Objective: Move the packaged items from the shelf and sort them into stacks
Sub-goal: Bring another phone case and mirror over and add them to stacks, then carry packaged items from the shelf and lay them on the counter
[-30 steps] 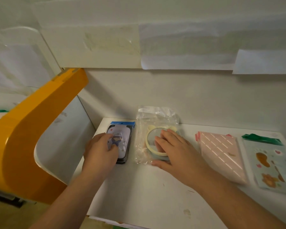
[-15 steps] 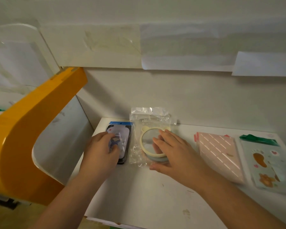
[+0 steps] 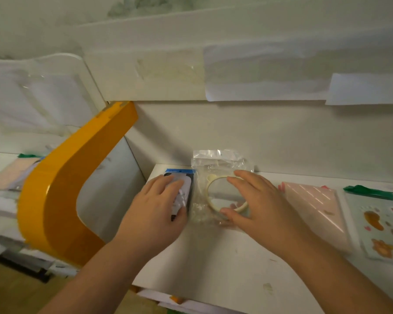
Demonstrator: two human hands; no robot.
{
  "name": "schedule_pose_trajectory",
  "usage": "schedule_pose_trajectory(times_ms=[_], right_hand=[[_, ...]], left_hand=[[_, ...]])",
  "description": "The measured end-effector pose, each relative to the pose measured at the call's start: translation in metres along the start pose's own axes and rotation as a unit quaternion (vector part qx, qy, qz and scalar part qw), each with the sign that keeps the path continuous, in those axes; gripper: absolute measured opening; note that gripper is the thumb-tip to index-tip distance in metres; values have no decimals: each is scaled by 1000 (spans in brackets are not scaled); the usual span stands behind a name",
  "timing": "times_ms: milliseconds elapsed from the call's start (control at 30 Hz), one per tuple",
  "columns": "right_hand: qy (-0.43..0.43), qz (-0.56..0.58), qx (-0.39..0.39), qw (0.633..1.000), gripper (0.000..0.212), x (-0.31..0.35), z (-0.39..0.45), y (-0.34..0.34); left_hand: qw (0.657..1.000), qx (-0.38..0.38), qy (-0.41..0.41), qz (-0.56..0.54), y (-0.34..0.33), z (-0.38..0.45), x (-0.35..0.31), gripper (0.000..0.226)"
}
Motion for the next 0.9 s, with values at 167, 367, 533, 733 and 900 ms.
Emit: schedule_pose_trajectory(times_ms=[167,367,533,733,900], right_hand=[[1,42,-14,999,62,22,0,2],[25,84,-58,995,55,91,3,12],[79,76,-82,991,46,189,2,14],[87,85,-81,989,40,305,3,-25],[119,56,-97,986,36,389,2,-61]], left_hand=[[999,-11,-21,28,37,-22,-8,62],[984,-167,-70,6,134,-68,20,48],[979,-202,-3,7,176,-109,108,50],[987,-136,92,1,174,-164,240,55],[985,-102,140,2,174,-207,336,60]])
Point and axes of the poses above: each hand's wrist, its own z-axis towards the middle knuckle, its own y-axis out of the back of the hand, x = y × z, the point moved 9 cm from there along z, towards the middle knuckle, and after that the axes turned 5 degrees about -x, right-handed, at the moved point
